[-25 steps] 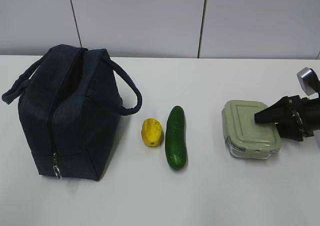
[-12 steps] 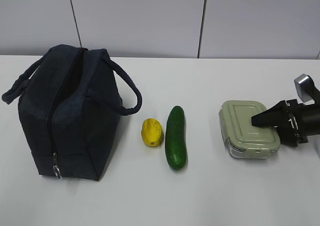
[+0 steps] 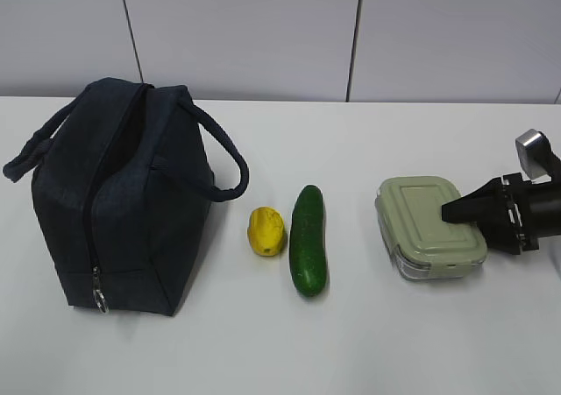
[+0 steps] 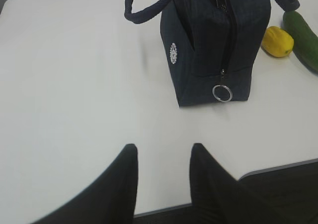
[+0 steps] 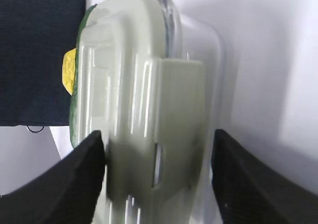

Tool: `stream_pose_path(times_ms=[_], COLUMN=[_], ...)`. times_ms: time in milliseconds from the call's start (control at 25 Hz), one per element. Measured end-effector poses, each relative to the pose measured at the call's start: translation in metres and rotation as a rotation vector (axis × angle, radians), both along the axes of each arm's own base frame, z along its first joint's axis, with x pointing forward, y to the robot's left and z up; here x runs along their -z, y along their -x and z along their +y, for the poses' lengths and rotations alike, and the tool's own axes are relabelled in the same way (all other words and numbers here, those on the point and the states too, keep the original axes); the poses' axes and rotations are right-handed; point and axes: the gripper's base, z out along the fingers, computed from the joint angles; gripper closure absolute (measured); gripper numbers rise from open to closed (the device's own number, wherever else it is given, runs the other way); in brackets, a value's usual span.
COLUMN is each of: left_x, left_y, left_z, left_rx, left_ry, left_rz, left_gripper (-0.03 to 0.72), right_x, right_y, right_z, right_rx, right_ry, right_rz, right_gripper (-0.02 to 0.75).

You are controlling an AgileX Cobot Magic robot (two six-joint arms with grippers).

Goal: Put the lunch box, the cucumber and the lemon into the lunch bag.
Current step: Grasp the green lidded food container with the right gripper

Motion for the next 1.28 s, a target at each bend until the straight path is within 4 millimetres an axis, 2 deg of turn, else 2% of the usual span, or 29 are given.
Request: stream_pose_path(times_ms=[280, 640, 760, 920, 1040, 1280], left_x=[0.000, 0.000, -0.006, -0.027, -0.046, -0.073], left_y=[0.000, -0.001, -0.004, -0.031, -0.064, -0.147], left_z=[0.000, 0.000, -0.001, -0.006, -0.014, -0.026], left_rx=[0.000, 0.000, 0.006, 0.022, 0.053, 0.108], left_ry=[0.000, 0.000, 0.008, 0.046, 0.116, 0.151], left_rz=[0.000, 0.004, 0.016, 0.100, 0.184, 0.359], left_gripper=[0.450, 0.450, 0.450, 0.450, 0.450, 0.450], right_x=[-0.002, -0.002, -0.002, -0.002, -0.002, -0.002], right_y=[0.000, 0.001, 0.001, 0.001, 0.001, 0.001], right_z=[0.001, 0.001, 0.001, 0.001, 0.001, 0.001], right_rx=[-0.013, -0.009, -0.008, -0.006, -0.006, -0.004], right_ry=[-0.014, -0.021, -0.022, -0.023, -0.024, -0.025], right_rz=[-0.002, 0.008, 0.010, 0.014, 0.015, 0.019], right_gripper=[0.354, 0.370, 0.370, 0.370, 0.370, 0.371])
